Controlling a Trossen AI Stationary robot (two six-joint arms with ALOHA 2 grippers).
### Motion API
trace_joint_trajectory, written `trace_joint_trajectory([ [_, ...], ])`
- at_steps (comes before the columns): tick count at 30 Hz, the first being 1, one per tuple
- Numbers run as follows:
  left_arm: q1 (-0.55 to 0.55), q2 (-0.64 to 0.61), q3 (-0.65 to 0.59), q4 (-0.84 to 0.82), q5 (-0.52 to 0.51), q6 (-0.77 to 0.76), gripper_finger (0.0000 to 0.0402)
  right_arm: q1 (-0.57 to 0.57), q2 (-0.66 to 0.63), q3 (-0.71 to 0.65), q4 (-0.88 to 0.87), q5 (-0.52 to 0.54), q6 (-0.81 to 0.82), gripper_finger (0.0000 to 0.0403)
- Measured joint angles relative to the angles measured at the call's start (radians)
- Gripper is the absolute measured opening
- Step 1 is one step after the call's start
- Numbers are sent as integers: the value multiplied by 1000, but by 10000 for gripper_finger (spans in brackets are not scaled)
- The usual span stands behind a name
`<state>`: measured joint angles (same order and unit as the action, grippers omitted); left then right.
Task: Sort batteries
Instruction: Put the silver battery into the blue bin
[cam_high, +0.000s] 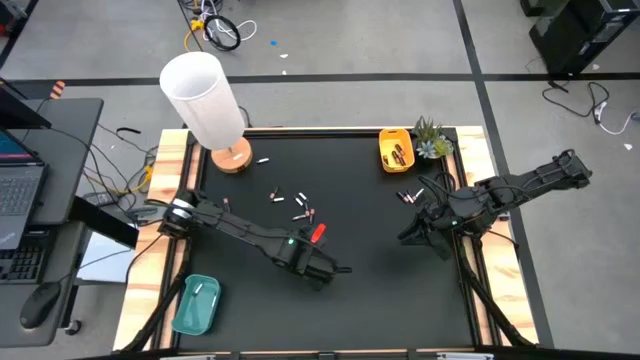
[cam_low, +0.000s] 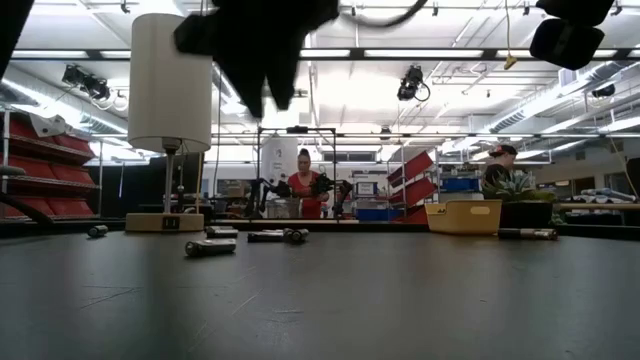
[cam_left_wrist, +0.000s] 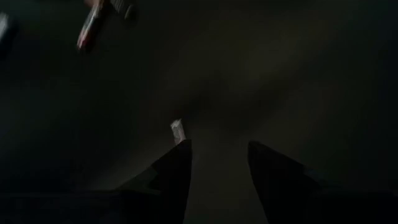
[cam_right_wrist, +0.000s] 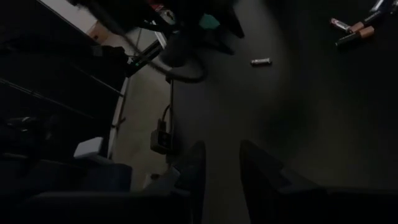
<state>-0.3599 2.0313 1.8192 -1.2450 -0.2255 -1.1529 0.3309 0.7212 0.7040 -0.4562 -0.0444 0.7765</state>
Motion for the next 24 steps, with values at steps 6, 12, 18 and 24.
trace_joint_trajectory([
  [6, 8, -190, -348, 171, 21, -111, 168, 0, 0, 0, -1, 3, 17, 85],
  [12, 26, -394, -624, 388, 80, -238, 168, -27, 7, 0, -1, 7, 29, 85],
  [18, 51, -465, -703, 357, 125, -221, 197, -63, 22, 0, -1, -4, 27, 85],
  [24, 71, -429, -712, 371, 134, -121, 262, -87, 41, 0, 13, -8, 15, 85],
])
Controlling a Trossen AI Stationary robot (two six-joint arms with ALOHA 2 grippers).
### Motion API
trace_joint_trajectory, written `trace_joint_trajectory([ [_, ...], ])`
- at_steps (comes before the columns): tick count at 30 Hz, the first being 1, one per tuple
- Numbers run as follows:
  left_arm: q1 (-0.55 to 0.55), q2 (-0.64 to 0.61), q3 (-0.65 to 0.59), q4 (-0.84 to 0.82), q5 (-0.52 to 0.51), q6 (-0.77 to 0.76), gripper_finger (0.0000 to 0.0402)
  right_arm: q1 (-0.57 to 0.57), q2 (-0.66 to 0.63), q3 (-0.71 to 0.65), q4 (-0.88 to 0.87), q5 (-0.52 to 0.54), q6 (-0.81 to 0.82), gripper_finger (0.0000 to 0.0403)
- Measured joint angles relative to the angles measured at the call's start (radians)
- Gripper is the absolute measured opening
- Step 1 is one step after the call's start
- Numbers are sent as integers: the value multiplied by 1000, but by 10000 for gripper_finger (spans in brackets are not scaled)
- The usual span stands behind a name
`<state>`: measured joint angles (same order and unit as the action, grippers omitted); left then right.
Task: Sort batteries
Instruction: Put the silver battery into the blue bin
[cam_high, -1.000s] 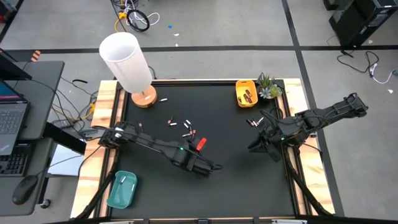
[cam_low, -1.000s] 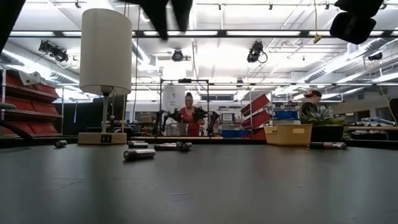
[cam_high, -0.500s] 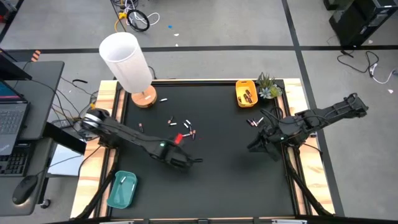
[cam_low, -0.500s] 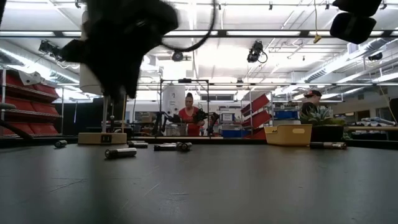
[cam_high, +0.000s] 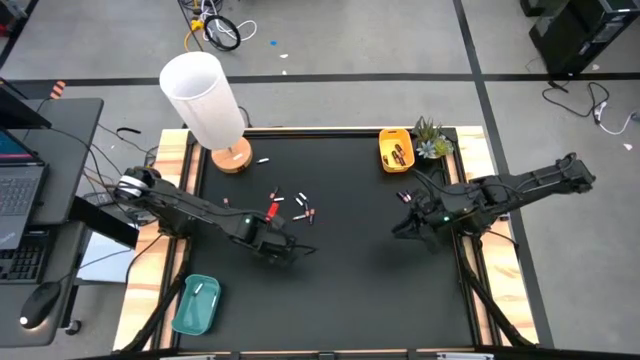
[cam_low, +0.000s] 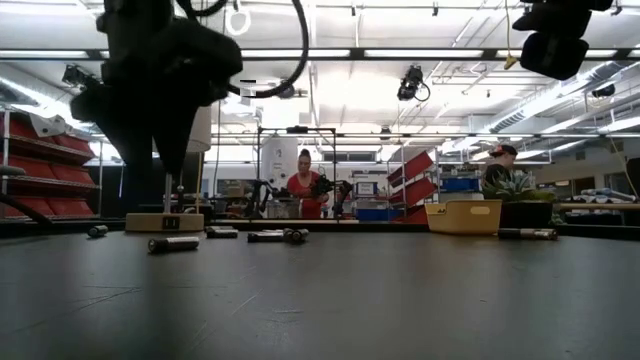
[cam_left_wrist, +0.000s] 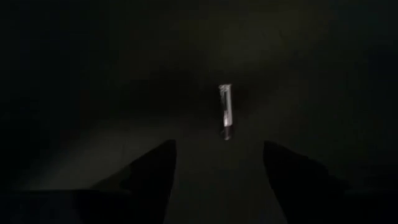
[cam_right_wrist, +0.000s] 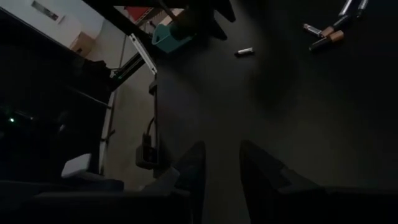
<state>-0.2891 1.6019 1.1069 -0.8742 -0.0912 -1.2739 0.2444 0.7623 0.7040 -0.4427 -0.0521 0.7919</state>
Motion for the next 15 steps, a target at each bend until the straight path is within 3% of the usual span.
trace_joint_trajectory([
  [7, 31, 47, -10, 66, 4, 143, 281, -9, 4, 0, 8, -23, 2, 85],
  [15, 40, 53, -131, 204, 52, 99, 270, -9, 3, 0, 8, -27, 28, 85],
])
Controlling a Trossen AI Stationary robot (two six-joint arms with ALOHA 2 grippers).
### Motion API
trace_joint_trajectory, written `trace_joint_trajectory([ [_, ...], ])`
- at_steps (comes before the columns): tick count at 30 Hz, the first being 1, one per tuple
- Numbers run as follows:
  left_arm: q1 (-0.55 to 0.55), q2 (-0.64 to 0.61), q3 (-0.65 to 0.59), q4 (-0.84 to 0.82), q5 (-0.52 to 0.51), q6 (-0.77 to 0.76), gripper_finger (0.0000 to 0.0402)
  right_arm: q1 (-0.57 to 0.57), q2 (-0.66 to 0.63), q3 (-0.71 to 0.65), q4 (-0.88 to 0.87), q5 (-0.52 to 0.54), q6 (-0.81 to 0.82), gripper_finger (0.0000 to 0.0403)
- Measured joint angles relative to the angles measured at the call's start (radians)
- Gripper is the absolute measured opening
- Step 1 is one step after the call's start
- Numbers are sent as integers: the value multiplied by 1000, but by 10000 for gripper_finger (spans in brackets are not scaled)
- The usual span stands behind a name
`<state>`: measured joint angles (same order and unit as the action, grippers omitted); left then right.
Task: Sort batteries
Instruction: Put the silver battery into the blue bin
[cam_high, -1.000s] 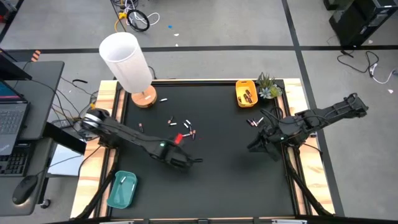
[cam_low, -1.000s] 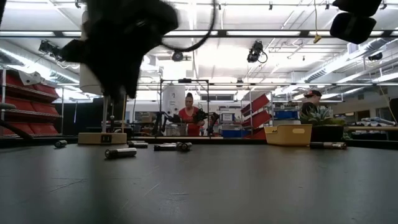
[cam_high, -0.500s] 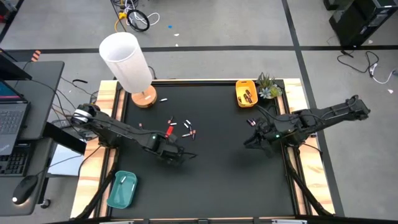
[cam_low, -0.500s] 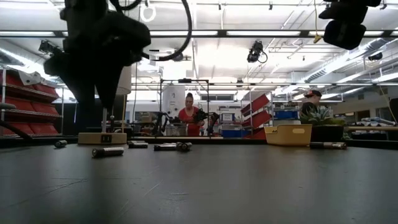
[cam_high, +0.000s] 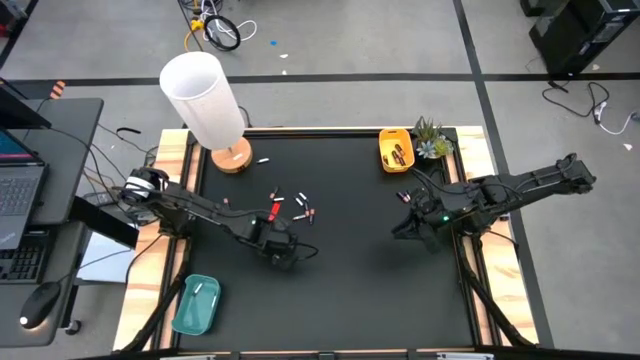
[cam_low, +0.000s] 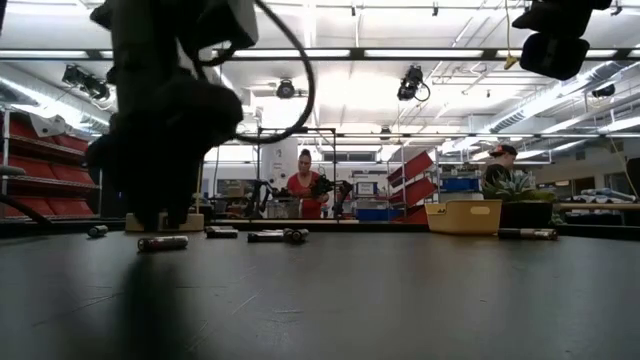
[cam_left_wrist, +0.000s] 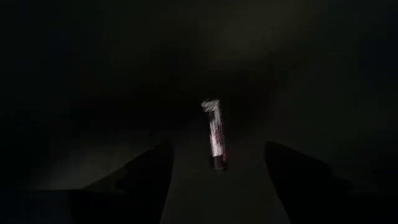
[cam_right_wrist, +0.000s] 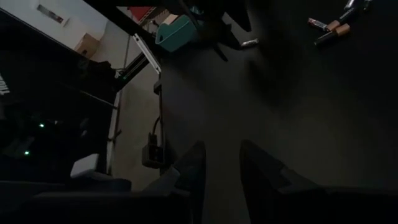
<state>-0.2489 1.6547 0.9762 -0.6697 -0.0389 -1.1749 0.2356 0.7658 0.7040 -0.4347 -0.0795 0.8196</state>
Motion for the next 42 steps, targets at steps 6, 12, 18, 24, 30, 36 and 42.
trace_joint_trajectory([
  [6, 0, 0, -23, 78, 15, 10, 266, -6, 0, 0, -1, 0, 0, 85],
  [12, 0, 25, -23, 30, 16, -1, 215, -24, 0, 0, 0, -4, -2, 85],
  [18, 2, 83, -17, -25, 38, 15, 125, -31, 0, 0, 5, -11, -2, 85],
  [24, 2, 95, -19, -5, 59, 71, 39, -31, 0, 0, 7, -11, 0, 85],
  [30, 4, 99, -5, -16, 77, 88, 35, -31, 0, 0, 8, -11, 8, 85],
  [36, -2, 91, 82, -173, 6, 122, 35, -31, 0, 0, 15, -11, -2, 85],
  [42, 7, 72, 90, -183, -13, 115, 35, -31, 0, 0, 15, -7, -9, 85],
])
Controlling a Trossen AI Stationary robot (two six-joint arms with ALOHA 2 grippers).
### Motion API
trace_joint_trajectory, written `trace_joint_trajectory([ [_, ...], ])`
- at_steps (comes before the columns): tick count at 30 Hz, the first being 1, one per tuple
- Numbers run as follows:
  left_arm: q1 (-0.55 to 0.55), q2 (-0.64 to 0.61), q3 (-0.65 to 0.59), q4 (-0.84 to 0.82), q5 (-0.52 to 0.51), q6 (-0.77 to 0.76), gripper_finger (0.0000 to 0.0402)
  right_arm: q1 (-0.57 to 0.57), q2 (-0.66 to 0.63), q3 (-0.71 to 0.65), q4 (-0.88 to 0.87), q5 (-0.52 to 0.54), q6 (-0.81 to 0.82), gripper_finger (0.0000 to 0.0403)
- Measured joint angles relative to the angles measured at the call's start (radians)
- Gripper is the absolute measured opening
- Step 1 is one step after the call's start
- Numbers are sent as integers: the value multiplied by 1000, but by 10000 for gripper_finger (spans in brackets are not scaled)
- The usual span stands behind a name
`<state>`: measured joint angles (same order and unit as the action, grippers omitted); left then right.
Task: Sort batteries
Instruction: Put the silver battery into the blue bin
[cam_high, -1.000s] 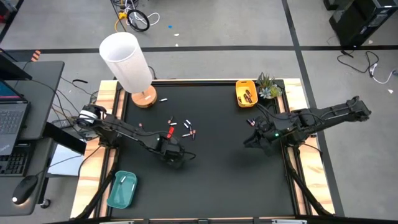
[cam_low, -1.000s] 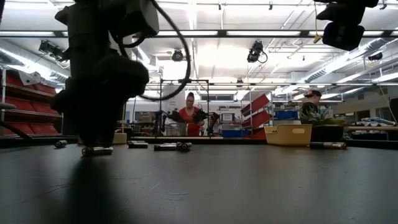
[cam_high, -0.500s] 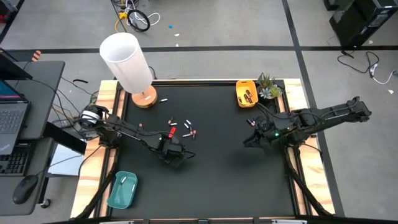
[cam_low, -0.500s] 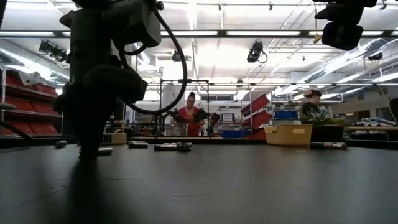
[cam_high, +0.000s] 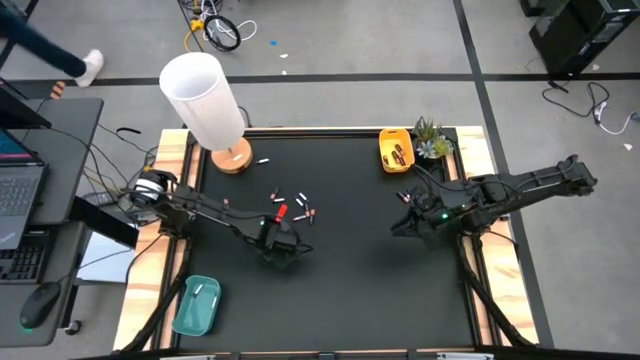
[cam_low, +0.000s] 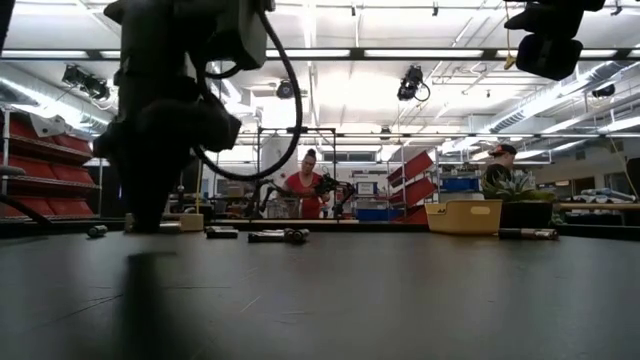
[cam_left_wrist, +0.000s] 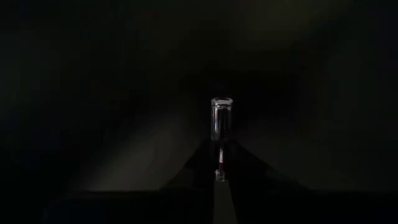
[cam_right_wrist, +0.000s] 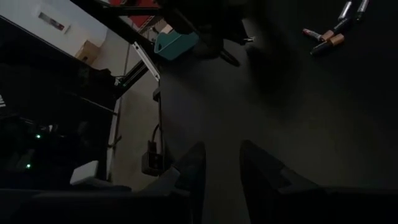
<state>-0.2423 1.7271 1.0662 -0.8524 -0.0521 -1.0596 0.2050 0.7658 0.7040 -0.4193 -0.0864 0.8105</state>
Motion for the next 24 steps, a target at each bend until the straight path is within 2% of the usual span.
trace_joint_trajectory([
  [9, -2, -25, 3, -19, -3, -24, 34, 0, 0, 0, 0, -8, -2, 85],
  [12, -7, -46, 23, -67, 39, -25, 34, 0, 0, 0, 0, -10, -4, 85],
  [21, -65, -155, 280, -484, 250, -23, 34, -12, 0, 0, 1, -1, -89, 85],
  [24, -116, -181, 356, -606, 279, -79, 34, -13, 0, 0, 7, 16, -119, 85],
])
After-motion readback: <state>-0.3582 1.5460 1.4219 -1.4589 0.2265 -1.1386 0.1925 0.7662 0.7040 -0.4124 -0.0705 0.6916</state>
